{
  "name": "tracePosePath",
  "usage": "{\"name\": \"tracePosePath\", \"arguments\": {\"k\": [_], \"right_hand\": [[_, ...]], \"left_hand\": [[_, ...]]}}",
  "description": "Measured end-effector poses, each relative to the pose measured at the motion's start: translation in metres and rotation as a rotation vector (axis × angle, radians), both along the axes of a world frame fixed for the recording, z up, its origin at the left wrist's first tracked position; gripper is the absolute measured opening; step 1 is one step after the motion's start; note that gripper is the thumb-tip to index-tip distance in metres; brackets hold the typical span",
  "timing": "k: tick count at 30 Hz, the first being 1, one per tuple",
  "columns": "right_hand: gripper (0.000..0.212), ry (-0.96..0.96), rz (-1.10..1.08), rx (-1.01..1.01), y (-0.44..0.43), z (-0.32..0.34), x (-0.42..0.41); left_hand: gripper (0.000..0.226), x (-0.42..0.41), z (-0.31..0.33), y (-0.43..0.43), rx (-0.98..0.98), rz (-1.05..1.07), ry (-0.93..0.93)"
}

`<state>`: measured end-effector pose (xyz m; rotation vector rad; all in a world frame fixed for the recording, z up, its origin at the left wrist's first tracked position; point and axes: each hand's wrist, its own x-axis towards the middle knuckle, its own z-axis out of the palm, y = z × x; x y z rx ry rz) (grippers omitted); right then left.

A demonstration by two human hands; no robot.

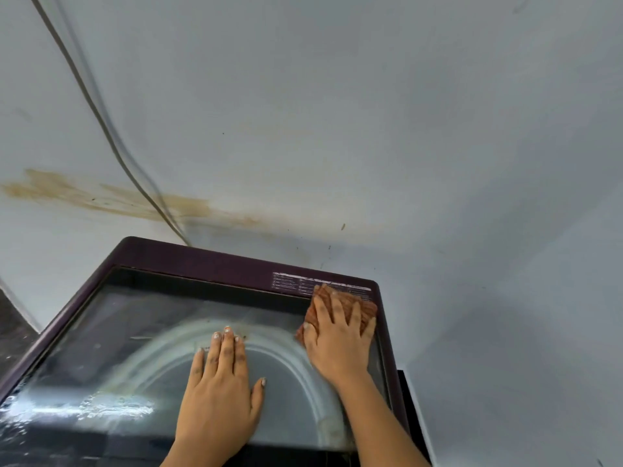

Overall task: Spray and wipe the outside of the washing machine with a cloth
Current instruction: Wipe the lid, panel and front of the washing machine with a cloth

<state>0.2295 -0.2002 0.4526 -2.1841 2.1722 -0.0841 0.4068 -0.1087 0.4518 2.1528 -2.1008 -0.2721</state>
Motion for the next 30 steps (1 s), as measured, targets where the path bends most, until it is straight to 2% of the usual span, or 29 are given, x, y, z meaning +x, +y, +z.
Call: {"name": "tracePosePath", "arguments": {"k": [2,4,8,11,13,15,18,21,24,27,28,30], "right_hand": [[0.061,-0.003,0.012,0.027,-0.017,0.008,-0.015],[0.060,-0.029,-0.072,0.057,-0.023,0.015,-0.036],[0.061,-0.010,-0.181,0.024,0.026,0.008,-0.051],[0.065,-0.021,-0.073,0.012,0.070,0.000,-0.025],[0.062,-0.053,0.068,0.009,0.070,0.001,-0.009],[0.060,-0.038,0.110,0.052,0.053,0.010,-0.009],[0.060,-0.034,-0.058,0.088,0.050,0.018,-0.032],[0.062,-0.025,-0.167,0.030,0.089,0.008,-0.034],[0.065,-0.077,0.003,0.021,0.115,0.000,0.006],[0.060,-0.083,0.235,0.008,0.090,0.005,0.044],[0.059,-0.078,0.227,0.025,0.076,0.010,0.052],[0.060,-0.077,0.062,0.069,0.057,0.017,0.054]], "left_hand": [[0.103,-0.011,-0.004,-0.002,-0.026,-0.034,-0.036],[0.108,-0.016,-0.011,-0.001,-0.067,-0.054,-0.056],[0.083,-0.019,-0.012,0.001,-0.047,-0.032,-0.112],[0.074,-0.024,-0.010,0.004,-0.023,-0.008,-0.117],[0.072,-0.028,-0.010,0.007,-0.025,-0.005,-0.111],[0.072,-0.030,-0.010,0.012,-0.036,-0.010,-0.093],[0.073,-0.029,-0.011,0.025,-0.034,-0.026,-0.093],[0.075,-0.021,-0.010,0.036,-0.016,-0.014,-0.083],[0.075,-0.007,-0.008,0.044,-0.011,0.003,-0.071],[0.074,0.012,-0.008,0.047,-0.004,0.021,-0.071],[0.074,0.021,-0.008,0.048,-0.004,0.030,-0.069],[0.074,0.036,-0.009,0.049,-0.005,0.037,-0.062]]}}
